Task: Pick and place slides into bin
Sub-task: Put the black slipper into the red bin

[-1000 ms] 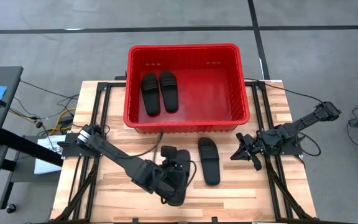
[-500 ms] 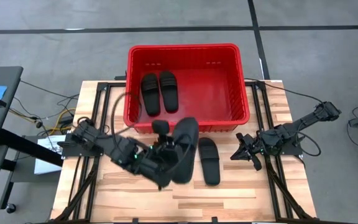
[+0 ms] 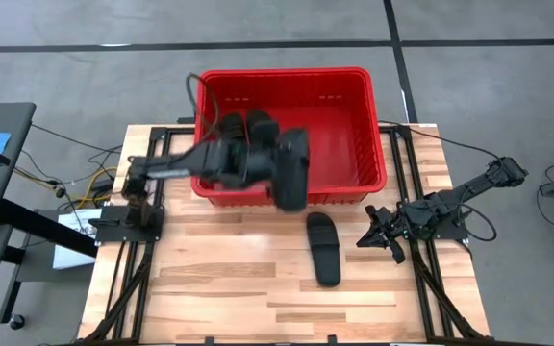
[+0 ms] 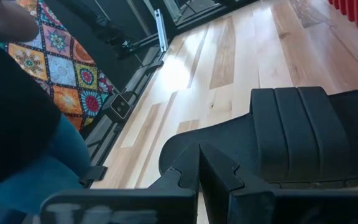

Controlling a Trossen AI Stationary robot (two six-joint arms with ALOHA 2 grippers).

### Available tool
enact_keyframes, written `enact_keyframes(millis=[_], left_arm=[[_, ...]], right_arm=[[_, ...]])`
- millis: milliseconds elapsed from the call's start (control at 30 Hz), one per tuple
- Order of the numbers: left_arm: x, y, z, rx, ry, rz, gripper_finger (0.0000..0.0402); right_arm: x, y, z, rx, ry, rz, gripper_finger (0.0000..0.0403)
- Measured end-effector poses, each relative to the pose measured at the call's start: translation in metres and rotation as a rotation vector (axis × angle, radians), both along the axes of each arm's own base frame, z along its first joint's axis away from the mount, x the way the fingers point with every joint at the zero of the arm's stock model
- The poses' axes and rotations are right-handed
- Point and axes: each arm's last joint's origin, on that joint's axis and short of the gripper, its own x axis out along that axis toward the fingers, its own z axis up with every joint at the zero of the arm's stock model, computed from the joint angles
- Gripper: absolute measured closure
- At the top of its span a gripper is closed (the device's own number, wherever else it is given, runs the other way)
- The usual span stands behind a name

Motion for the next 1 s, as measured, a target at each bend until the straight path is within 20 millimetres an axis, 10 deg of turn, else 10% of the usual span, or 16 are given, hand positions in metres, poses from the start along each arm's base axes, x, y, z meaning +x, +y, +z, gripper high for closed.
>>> enact_keyframes(millis=[433,1000], left_arm=[[0.010,0.165,-0.049,-0.028,-0.074,0.109,0.0401],[0.029,0.225,-0.126,-0.020,0.021,0.046,0.0401]], right_arm=[[0.000,0.000,0.000,0.000,0.000,0.000,0.0403],[0.000,0.000,0.000,0.000,0.000,0.001,0.0403]])
